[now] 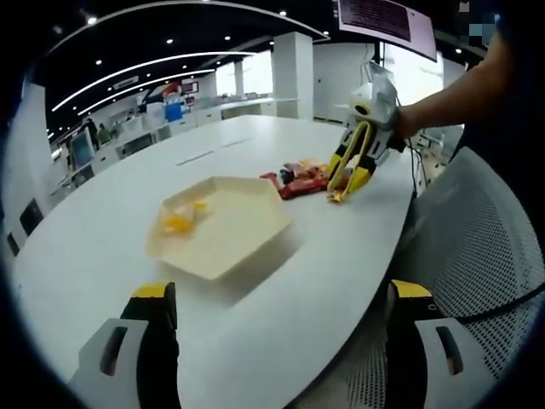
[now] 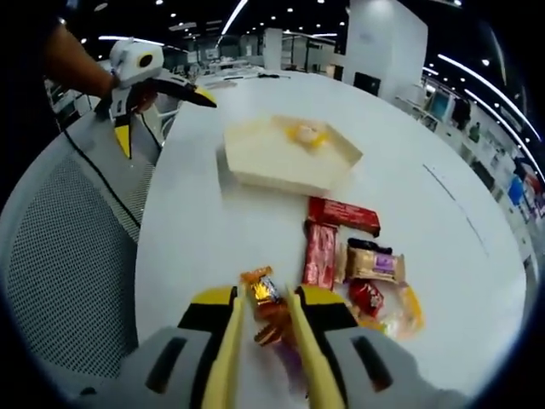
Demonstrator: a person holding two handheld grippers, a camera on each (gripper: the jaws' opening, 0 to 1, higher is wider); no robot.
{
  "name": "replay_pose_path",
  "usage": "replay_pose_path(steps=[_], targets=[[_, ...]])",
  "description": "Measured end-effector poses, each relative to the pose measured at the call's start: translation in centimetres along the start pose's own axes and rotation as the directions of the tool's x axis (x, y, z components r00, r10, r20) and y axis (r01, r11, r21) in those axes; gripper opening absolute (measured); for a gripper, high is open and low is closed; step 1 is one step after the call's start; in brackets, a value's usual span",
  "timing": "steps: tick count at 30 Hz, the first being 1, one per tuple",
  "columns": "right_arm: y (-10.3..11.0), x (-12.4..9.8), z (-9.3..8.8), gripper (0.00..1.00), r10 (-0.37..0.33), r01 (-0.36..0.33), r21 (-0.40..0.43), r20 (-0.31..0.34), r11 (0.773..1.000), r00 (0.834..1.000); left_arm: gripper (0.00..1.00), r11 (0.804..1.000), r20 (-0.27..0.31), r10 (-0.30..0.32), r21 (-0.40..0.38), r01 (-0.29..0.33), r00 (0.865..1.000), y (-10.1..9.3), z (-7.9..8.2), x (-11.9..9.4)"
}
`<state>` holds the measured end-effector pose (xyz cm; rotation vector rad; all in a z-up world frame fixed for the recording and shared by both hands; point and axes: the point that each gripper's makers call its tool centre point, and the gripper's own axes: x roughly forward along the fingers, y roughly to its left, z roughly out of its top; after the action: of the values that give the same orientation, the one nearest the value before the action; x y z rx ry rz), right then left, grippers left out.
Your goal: Place the target food into the container with the food tongs after gripping and lifting it, then release it inside without dropping or visibly crushing the food.
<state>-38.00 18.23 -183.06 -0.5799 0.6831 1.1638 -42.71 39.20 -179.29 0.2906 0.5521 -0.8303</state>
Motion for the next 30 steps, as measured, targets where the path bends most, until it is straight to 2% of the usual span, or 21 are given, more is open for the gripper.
replay_pose_path(steps=[2, 4, 7, 18, 30], targets=[[-0.1, 0.3, -0.2, 0.26, 0.001, -0.001, -0.009, -0.018, 1.0, 1.0, 0.99, 1.0, -0.002, 0.0, 0.002, 0.0, 1.0, 0.0, 0.0, 0.0], [-0.2, 0.4, 0.0, 0.25, -0.003, 0.004, 0.05, -0.008, 0.999, 1.0, 0.99, 1.0, 0.0, 0.001, -0.001, -0.002, 1.0, 0.0, 0.0, 0.0], [-0.5, 0.3, -0.4, 0.23, -0.016, 0.018, 0.095, -0.022, 0.995, 1.0, 0.99, 1.0, 0.0, 0.004, -0.003, -0.004, 1.0, 0.1, -0.1, 0.0], [-0.7, 0.1, -0.4, 0.2, -0.033, 0.038, 0.134, -0.042, 0.99, 0.999, 0.98, 1.0, -0.001, 0.007, 0.001, -0.007, 1.0, 0.2, 0.0, 0.0], [-2.3, -1.3, 1.7, 0.2, -0.042, 0.044, 0.167, -0.014, 0.985, 0.999, 1.0, 1.0, 0.024, 0.003, 0.002, -0.003, 1.0, 0.1, 0.5, -0.1]])
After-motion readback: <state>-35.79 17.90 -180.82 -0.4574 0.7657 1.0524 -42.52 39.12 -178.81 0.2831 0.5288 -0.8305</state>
